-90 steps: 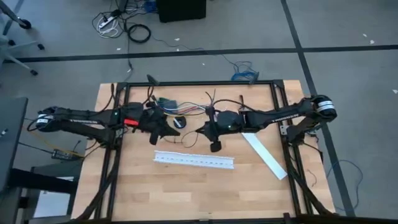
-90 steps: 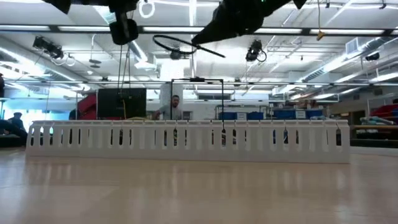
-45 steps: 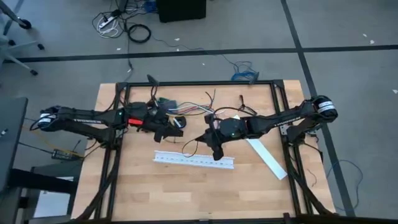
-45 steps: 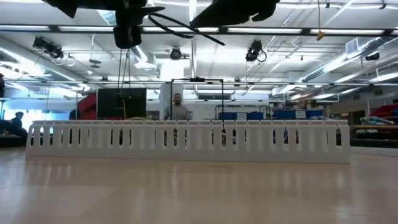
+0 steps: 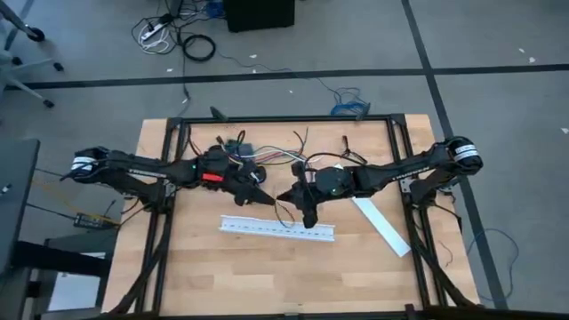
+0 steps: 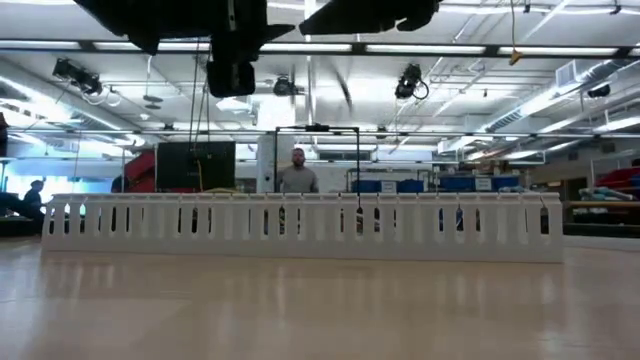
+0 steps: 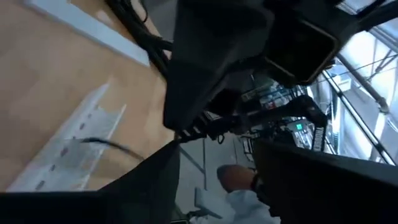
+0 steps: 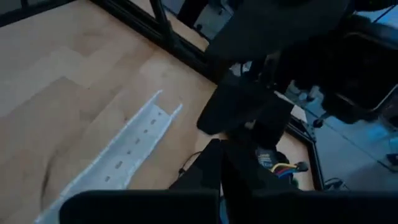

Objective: Ziptie cables
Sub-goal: Wrap the cable wires with the black zip tie

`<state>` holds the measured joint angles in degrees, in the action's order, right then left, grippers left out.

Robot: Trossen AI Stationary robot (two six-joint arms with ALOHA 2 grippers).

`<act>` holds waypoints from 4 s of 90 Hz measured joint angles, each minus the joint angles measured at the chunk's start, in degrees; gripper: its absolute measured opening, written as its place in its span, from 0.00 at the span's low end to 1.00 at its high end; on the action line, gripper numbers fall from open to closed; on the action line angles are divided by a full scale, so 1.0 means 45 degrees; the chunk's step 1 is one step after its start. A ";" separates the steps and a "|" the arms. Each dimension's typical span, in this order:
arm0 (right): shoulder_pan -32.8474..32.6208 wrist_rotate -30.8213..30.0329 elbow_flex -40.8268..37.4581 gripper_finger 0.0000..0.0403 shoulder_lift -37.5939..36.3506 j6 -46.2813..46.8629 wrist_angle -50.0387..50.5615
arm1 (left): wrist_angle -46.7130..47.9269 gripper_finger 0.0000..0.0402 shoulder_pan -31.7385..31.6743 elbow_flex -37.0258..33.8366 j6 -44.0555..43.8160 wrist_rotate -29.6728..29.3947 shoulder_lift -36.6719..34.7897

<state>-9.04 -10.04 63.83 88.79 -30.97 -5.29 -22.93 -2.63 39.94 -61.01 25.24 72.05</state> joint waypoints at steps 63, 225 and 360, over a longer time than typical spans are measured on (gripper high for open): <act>0.1218 0.1404 -0.0136 0.08 0.1496 0.6118 0.3237 | -0.1759 0.49 0.0073 0.0002 0.5684 0.0225 -0.0072; 0.1890 0.3882 0.1598 0.00 0.3414 0.7060 0.4068 | 0.0713 0.49 0.0068 0.0000 0.9816 -0.0638 -0.1180; 0.2084 0.1183 0.1632 0.00 -0.3011 0.4966 0.1553 | -0.4254 0.49 0.0442 -0.1621 1.5323 -0.5794 -0.1069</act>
<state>0.34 -4.72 71.18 75.24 -8.63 1.70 -42.08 -0.64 32.65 7.94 -0.83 67.24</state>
